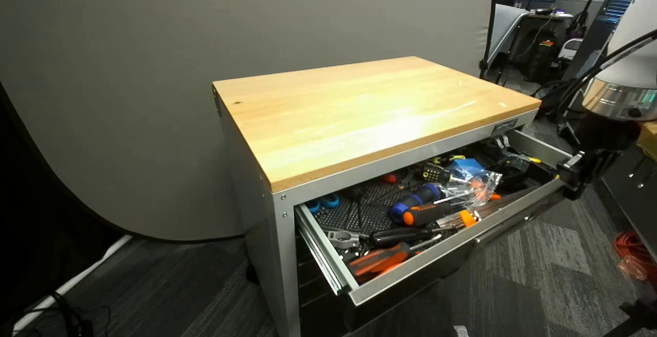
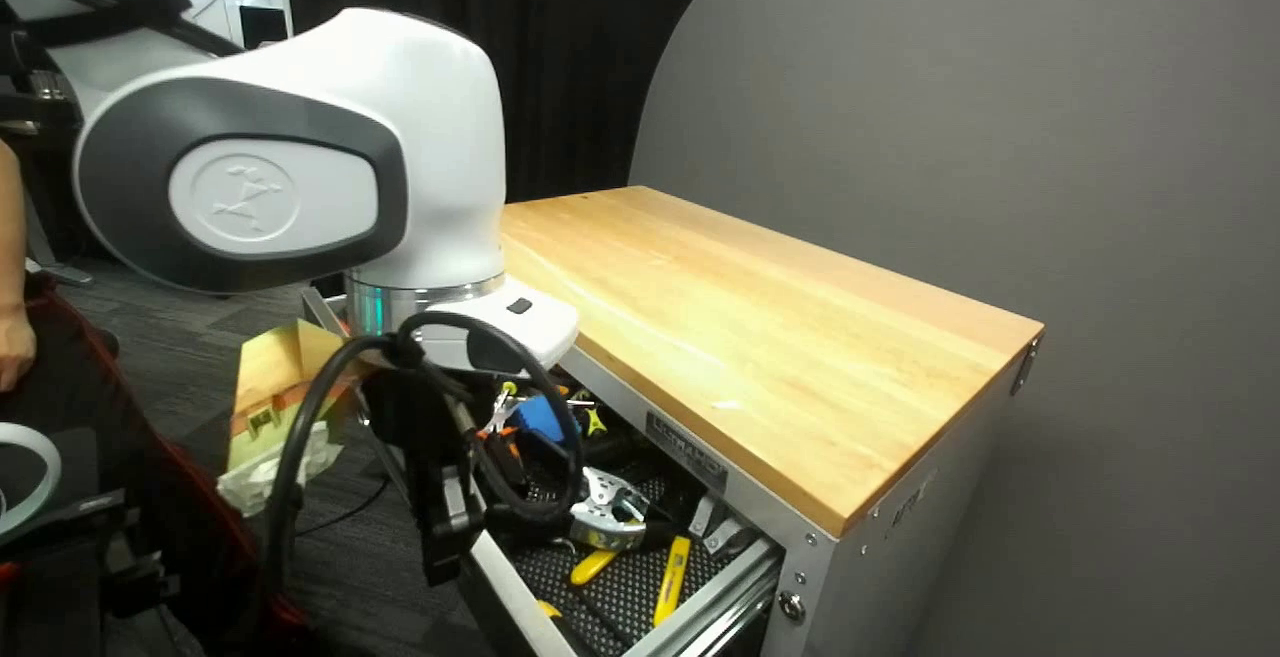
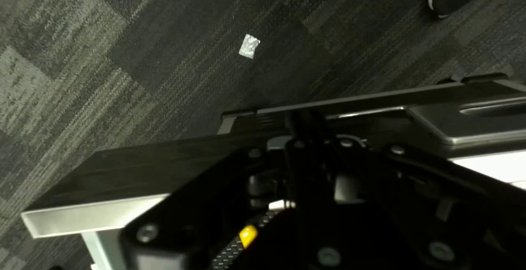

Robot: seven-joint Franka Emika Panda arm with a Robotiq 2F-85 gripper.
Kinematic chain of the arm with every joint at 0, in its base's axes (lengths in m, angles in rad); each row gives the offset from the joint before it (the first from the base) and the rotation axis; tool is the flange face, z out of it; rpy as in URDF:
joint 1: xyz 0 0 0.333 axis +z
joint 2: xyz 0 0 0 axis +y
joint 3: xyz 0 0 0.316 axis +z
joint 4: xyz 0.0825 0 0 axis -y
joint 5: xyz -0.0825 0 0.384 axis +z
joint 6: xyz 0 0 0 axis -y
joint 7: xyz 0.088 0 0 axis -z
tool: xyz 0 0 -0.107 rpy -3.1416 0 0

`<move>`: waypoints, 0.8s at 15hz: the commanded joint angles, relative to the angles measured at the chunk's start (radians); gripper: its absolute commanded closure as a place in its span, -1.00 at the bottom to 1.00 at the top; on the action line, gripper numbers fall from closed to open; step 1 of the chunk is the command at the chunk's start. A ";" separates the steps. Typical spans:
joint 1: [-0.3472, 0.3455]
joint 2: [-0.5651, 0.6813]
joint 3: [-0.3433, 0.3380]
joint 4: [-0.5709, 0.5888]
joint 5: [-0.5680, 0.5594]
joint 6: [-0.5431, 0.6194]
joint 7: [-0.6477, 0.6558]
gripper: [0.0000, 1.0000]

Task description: Get the screwdriver from the top of the cabinet, place it inside the open drawer of the cabinet and close it.

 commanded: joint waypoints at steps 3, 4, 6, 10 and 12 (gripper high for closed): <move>0.061 0.130 0.041 0.182 0.059 0.082 0.009 0.84; 0.073 0.158 0.048 0.219 0.063 0.086 0.010 0.85; 0.101 0.223 0.070 0.309 0.077 0.081 0.004 0.84; 0.120 0.196 0.069 0.368 0.081 0.066 -0.022 0.84; 0.114 0.138 0.055 0.350 0.072 0.045 -0.031 0.83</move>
